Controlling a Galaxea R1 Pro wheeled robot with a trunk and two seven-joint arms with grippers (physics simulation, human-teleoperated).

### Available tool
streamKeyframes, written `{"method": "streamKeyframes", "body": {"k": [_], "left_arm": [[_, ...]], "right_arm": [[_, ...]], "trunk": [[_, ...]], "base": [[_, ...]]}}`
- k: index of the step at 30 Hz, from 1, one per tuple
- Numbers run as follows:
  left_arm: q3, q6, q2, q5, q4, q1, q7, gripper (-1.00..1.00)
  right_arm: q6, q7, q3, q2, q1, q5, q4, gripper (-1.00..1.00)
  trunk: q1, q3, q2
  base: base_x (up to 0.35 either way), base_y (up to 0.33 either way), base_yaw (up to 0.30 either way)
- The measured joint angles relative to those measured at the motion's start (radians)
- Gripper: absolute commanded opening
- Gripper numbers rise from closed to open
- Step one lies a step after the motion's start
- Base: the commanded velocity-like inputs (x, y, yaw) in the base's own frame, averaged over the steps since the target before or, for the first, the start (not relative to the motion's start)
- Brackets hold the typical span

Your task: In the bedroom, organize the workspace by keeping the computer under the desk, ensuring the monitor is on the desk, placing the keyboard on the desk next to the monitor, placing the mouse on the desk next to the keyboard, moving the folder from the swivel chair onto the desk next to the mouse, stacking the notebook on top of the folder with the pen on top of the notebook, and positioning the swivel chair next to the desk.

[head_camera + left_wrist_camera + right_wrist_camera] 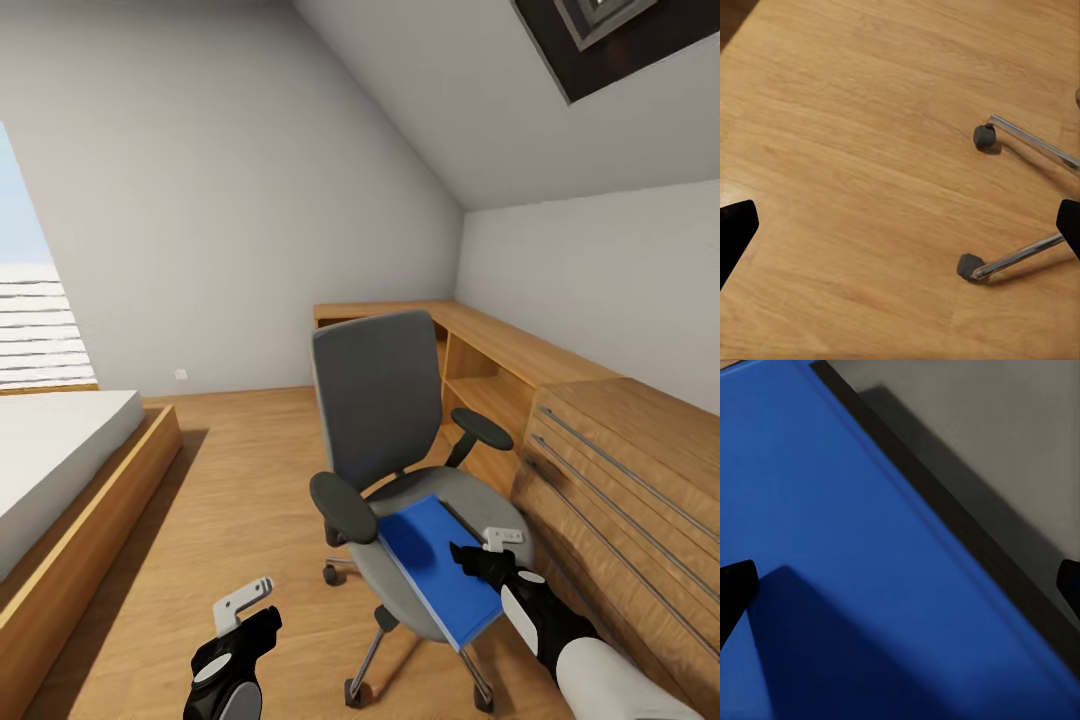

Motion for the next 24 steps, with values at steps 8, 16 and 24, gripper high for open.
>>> {"method": "streamKeyframes", "body": {"k": [8, 16, 24], "left_arm": [[0.001, 0.001, 0.0, 0.0, 0.0, 0.0, -0.002, 1.0], [0.002, 0.001, 0.0, -0.003, 0.0, 0.0, -0.003, 1.0], [0.002, 0.0, 0.0, -0.001, 0.0, 0.0, -0.001, 1.0]], "right_arm": [[-0.001, -0.002, 0.0, 0.0, 0.001, -0.001, -0.002, 1.0], [-0.001, -0.003, -0.001, 0.001, 0.001, 0.0, -0.002, 1.0], [-0.001, -0.003, -0.001, 0.001, 0.0, 0.0, -0.001, 1.0]], "trunk": [[0.0, 0.0, 0.0], [0.0, 0.0, 0.0], [0.0, 0.0, 0.0]], "base": [[-0.103, 0.0, 0.0], [-0.006, 0.0, 0.0], [-0.038, 0.0, 0.0]]}}
